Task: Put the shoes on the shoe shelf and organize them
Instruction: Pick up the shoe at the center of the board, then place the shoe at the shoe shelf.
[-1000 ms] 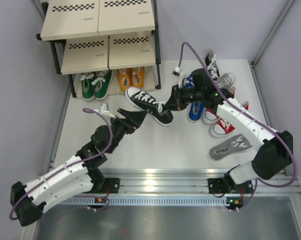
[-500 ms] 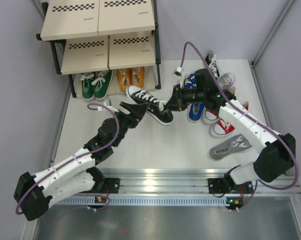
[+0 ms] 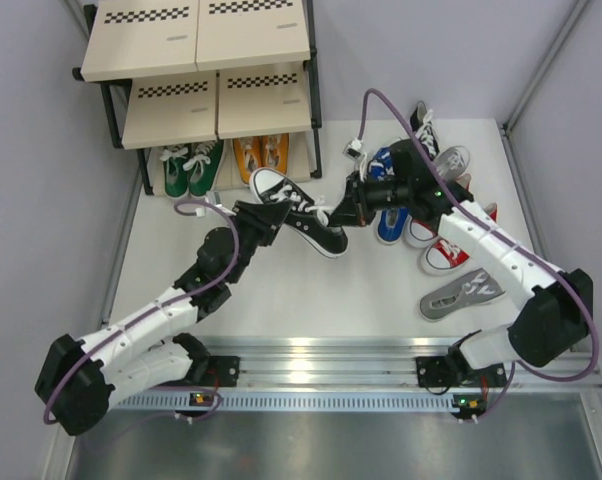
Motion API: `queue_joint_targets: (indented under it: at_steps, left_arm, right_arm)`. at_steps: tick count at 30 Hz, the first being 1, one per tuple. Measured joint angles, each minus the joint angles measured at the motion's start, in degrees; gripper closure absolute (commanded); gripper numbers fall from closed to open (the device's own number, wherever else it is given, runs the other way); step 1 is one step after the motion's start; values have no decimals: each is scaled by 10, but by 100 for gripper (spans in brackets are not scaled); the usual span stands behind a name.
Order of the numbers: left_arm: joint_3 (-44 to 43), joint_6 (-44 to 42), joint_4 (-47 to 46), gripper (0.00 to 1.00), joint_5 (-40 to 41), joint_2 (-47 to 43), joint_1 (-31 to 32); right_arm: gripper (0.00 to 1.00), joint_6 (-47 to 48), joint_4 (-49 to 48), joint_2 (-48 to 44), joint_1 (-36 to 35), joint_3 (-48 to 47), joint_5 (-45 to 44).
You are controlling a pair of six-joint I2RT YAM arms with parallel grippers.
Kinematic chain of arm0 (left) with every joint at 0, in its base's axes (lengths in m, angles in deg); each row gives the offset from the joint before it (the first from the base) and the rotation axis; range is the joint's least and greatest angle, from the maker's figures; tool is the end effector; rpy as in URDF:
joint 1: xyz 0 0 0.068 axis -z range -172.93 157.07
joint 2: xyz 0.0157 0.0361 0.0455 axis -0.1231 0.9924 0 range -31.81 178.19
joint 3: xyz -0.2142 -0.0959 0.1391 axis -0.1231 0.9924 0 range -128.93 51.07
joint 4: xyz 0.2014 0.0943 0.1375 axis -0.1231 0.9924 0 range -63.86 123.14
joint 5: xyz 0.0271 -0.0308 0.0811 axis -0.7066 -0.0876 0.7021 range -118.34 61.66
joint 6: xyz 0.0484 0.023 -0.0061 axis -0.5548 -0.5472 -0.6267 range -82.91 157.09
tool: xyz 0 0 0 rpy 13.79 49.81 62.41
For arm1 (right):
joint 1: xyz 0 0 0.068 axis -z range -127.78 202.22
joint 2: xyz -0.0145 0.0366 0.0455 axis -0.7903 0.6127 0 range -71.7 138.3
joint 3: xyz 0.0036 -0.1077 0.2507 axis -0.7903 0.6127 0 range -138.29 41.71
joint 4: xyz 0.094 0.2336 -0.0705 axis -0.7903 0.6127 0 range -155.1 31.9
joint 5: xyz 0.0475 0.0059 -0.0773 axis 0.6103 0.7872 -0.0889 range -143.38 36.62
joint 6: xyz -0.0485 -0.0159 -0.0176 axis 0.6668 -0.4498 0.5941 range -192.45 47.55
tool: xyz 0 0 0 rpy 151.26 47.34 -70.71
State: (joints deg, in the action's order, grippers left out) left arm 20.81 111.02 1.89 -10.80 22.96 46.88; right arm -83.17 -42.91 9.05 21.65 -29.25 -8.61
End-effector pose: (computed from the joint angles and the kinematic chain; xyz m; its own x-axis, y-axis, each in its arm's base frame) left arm 0.1785 -0.1349 0.2816 -0.3650 -0.8885 -0.2781 0.1017 0.2589 -0.9605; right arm 0.2572 0.1810 0.3389 -0.6110 -0.2076 -0.7639 -0.7752 0.3523 0.5243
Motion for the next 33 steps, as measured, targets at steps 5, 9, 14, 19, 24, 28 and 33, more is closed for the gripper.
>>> queue_joint_targets:
  at_steps: [5, 9, 14, 19, 24, 28, 33]
  left_arm:
    - [2, -2, 14, 100, -17, -14, -8]
    - [22, -3, 43, 100, -20, -52, -43]
    - [40, -3, 80, 100, -23, -89, -74]
    - [50, 7, 94, 100, -38, -104, -79]
    - [55, 38, 95, 100, -47, -108, -79]
    - [57, 77, 96, 100, -39, -108, -79]
    - [57, 119, 97, 100, -23, -111, -79]
  right_arm:
    - [43, 117, 61, -1, 0, -31, 26]
    - [17, 264, 138, -5, 3, -97, 38]
    - [9, 506, 272, -31, 7, -150, 84]
    - [8, 720, 397, -48, -6, -145, 121]
    - [8, 732, 385, -50, -62, -112, 91]
    - [8, 674, 324, -53, -108, -92, 10]
    - [8, 628, 259, -57, -146, -70, -77]
